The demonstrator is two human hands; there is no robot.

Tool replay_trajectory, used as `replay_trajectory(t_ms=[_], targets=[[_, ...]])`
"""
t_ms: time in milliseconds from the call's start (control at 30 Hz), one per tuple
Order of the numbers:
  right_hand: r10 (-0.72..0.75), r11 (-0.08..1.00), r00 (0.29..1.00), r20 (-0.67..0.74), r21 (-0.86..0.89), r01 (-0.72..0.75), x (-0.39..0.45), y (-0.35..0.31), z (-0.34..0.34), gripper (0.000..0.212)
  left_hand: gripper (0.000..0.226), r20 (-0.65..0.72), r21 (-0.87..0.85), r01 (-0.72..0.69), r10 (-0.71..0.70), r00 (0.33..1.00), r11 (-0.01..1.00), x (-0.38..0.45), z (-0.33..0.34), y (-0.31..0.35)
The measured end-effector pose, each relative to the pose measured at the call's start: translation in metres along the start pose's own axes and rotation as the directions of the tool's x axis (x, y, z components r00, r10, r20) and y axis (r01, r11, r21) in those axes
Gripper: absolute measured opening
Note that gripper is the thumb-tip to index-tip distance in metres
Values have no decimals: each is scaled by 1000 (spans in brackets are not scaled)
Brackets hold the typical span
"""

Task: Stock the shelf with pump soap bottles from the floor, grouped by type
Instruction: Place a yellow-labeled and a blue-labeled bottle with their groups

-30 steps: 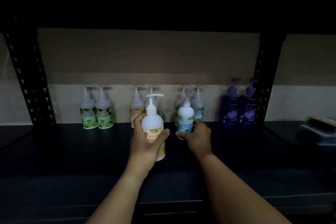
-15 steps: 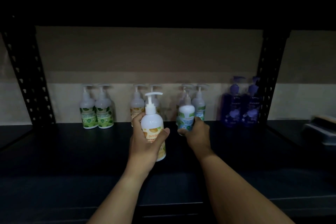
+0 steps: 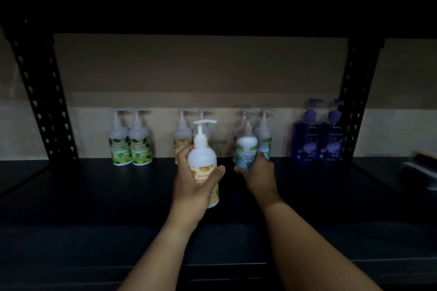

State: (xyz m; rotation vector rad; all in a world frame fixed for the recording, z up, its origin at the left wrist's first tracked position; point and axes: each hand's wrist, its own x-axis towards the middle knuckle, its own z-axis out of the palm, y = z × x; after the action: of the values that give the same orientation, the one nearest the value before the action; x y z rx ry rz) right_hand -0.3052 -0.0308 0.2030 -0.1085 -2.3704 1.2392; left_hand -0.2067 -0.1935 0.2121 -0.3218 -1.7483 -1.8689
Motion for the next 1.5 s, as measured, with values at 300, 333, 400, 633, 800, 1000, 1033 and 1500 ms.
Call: replay_trajectory(t_ms=[300, 333, 400, 633, 800, 1000, 1033, 1500], targets=[[-23, 999, 1000, 14, 25, 23, -3, 6, -5, 61, 71, 130, 111, 110, -124, 984, 988, 6, -12, -8], [-23, 999, 1000, 16, 24, 23, -3, 6, -5, 61, 71, 124, 127, 112, -128, 984, 986, 8, -14, -10], [-30, 999, 999, 19, 23, 29, -3, 5, -6, 60, 69, 109, 151, 102, -119, 987, 983, 10, -17, -12], [-43, 999, 999, 11, 20, 43, -3, 6, -6, 59, 68, 116, 226, 76, -104, 988, 971, 3, -24, -16], [-42, 999, 999, 18, 31, 42, -2, 5, -6, 57, 72, 122, 277, 74, -112, 986, 958, -6, -28, -13], [-45, 999, 999, 21, 25, 45, -2, 7, -4, 59, 91, 30, 470, 143, -178, 984, 871, 17, -22, -27], [-46, 999, 999, 22, 22, 46, -2, 7, -4, 59, 91, 25, 488, 155, -192, 981, 859, 22, -22, -31], [-25, 999, 1000, -11, 31, 26, -1, 6, 1, 55, 65, -121, 474, 154, -109, 987, 867, 74, -6, -70]])
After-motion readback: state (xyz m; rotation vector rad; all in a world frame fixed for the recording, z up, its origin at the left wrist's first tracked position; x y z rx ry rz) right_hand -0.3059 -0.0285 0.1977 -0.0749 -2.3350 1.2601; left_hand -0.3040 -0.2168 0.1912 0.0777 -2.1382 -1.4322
